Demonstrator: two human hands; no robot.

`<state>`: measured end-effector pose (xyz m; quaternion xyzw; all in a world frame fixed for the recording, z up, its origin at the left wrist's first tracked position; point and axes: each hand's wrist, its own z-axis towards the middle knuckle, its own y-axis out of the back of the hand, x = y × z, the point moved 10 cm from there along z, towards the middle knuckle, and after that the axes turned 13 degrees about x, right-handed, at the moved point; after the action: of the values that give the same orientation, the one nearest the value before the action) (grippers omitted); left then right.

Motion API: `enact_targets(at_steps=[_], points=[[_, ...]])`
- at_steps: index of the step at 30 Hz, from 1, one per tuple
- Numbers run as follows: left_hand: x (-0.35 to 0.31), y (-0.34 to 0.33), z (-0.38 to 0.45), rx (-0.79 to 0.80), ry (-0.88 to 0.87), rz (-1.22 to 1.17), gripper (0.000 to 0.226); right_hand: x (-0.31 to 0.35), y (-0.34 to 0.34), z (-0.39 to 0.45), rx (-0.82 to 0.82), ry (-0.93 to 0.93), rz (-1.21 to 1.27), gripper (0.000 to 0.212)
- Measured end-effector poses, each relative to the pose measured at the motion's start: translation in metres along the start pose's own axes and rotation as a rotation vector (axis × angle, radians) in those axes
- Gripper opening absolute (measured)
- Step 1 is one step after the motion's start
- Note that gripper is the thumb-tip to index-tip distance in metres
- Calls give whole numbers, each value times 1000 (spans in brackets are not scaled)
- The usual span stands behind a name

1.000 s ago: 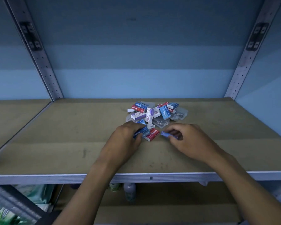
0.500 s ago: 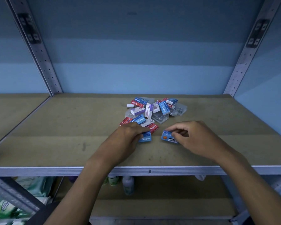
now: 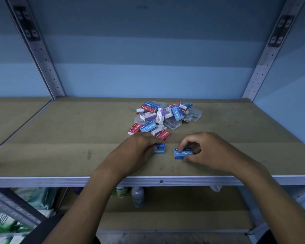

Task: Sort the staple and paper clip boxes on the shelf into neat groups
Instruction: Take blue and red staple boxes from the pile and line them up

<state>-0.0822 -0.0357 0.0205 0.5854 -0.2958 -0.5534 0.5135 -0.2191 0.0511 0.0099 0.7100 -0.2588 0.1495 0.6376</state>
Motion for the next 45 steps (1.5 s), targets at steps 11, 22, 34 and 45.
enact_targets(at_steps=[11, 22, 34, 45], points=[[1, -1, -1, -7, 32, -18, 34, 1, 3, -1, -13, -10, -72, 52], [2, 1, -1, -34, 18, -13, 36, 2, 2, -1, -34, 29, -19, 45], [0, 2, 3, -32, 41, -62, 21, 1, 8, -4, -37, -4, -62, 22], [-49, -9, 37, -44, -43, -99, 20, -35, 41, -50, -172, -36, -64, 21]])
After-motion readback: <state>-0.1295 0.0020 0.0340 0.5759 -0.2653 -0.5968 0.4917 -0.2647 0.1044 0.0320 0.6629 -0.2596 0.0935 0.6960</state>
